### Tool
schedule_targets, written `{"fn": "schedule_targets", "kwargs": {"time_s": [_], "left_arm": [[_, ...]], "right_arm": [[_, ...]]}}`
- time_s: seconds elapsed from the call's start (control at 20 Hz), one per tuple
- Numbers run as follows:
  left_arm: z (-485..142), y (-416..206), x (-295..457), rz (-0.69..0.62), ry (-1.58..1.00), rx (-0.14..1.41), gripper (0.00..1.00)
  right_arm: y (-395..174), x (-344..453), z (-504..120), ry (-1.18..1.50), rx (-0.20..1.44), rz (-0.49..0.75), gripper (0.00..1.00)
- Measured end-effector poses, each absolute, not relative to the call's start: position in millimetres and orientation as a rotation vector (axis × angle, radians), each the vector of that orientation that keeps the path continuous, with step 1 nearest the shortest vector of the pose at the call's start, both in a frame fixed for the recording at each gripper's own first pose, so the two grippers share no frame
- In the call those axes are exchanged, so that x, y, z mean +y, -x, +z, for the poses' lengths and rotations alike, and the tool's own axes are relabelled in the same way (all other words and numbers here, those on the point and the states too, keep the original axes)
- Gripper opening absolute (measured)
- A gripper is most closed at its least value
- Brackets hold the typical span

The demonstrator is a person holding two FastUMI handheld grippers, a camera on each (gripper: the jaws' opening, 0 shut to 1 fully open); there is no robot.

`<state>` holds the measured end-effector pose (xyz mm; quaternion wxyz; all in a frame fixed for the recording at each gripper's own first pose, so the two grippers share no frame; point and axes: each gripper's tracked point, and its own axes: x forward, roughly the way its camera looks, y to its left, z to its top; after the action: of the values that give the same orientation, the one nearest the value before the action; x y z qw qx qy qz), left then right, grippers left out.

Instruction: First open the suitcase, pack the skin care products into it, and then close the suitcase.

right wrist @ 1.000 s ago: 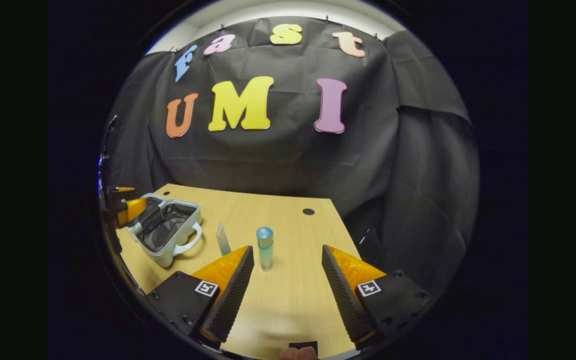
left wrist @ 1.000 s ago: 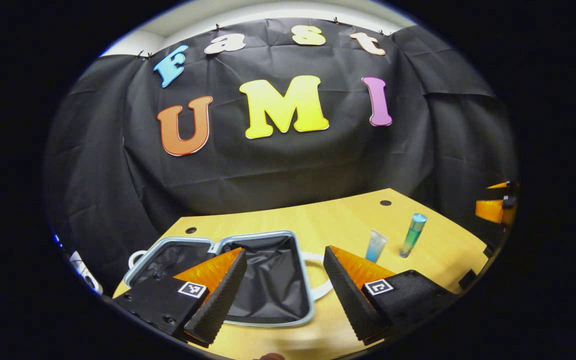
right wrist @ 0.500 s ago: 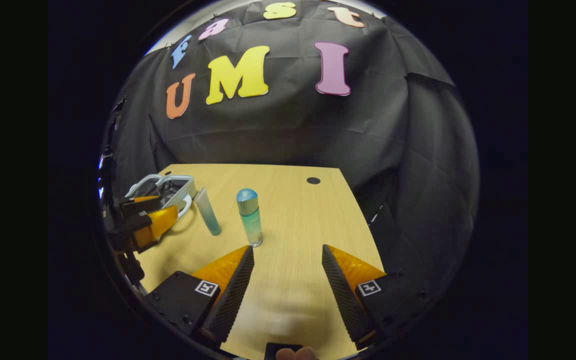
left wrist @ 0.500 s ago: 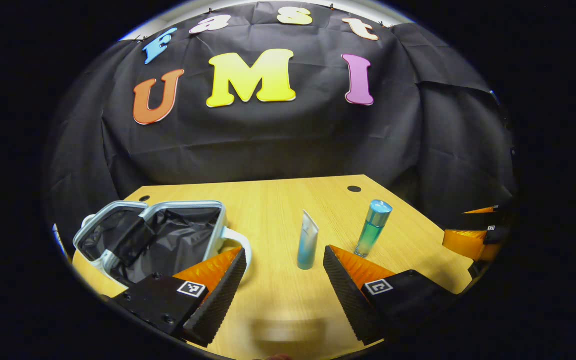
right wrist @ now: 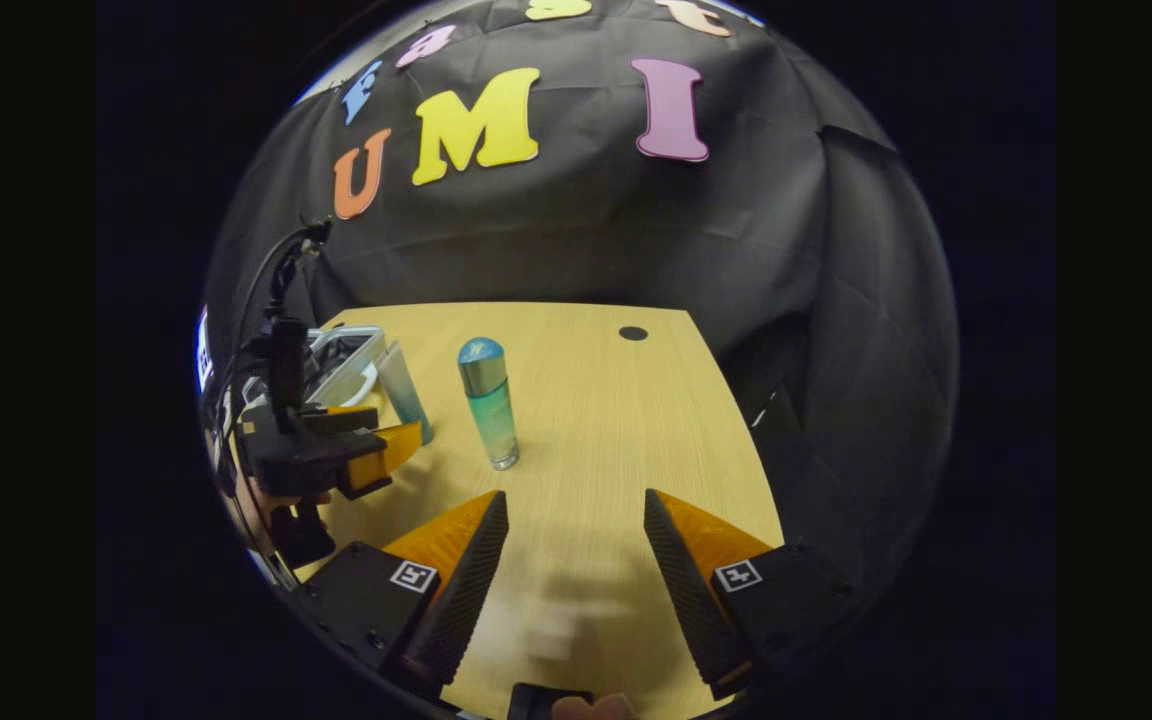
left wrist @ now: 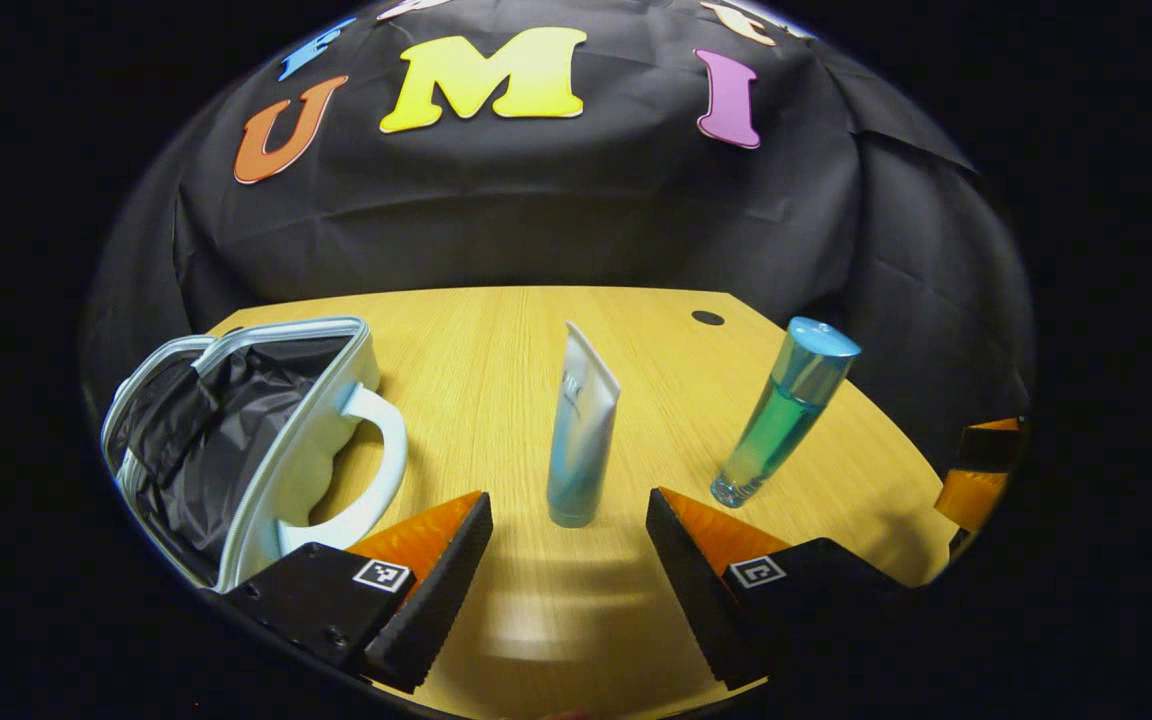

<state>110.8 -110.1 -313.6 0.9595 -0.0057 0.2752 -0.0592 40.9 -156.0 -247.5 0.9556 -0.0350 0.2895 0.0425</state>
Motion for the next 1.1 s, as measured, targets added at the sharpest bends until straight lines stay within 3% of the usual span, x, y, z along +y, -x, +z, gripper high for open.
{"fn": "schedule_targets", "kwargs": {"time_s": [0.3,0.4,0.45,0.5,0.6,0.65,0.85,0.9,0.95,1.0,1.05,1.1], "left_arm": [[-333.5,-128.1,-113.5,-0.125,0.019,0.577,0.98],[-335.7,-132.9,-113.1,-0.119,0.042,0.576,0.9],[-335.4,-134.6,-115.6,-0.126,0.057,0.572,0.94],[-335.5,-133.8,-114.4,-0.122,0.065,0.583,0.71],[-336.2,-134.1,-115.2,-0.132,0.068,0.586,0.6],[-336.7,-134.3,-115.1,-0.135,0.06,0.592,0.49],[-335.2,-128.7,-117.3,-0.167,0.054,0.624,0.4],[-330.7,-127.0,-115.9,-0.168,0.055,0.619,0.46],[-325.2,-125.9,-116.2,-0.173,0.06,0.61,0.38],[-318.1,-124.2,-115.1,-0.176,0.063,0.606,0.45],[-307.8,-120.8,-113.0,-0.179,0.069,0.597,0.37],[-293.1,-117.2,-110.5,-0.183,0.078,0.58,0.37]], "right_arm": [[-40.0,-165.7,-251.2,0.074,0.607,0.065,0.82],[-39.6,-164.9,-251.8,0.071,0.611,0.063,0.82],[-39.5,-164.1,-251.9,0.066,0.613,0.063,0.82],[-39.1,-161.5,-251.6,0.064,0.614,0.066,0.82],[-39.4,-157.2,-251.6,0.065,0.614,0.074,0.82],[-40.4,-154.5,-252.3,0.065,0.614,0.079,0.82],[-51.1,-141.6,-260.4,0.049,0.625,0.087,0.82],[-55.2,-137.7,-262.6,0.043,0.628,0.092,0.82],[-58.4,-133.4,-265.1,0.04,0.63,0.096,0.82],[-62.6,-128.2,-266.6,0.036,0.63,0.105,0.82],[-66.5,-122.2,-268.6,0.033,0.627,0.115,0.82],[-70.9,-115.4,-270.0,0.028,0.627,0.128,0.82]]}}
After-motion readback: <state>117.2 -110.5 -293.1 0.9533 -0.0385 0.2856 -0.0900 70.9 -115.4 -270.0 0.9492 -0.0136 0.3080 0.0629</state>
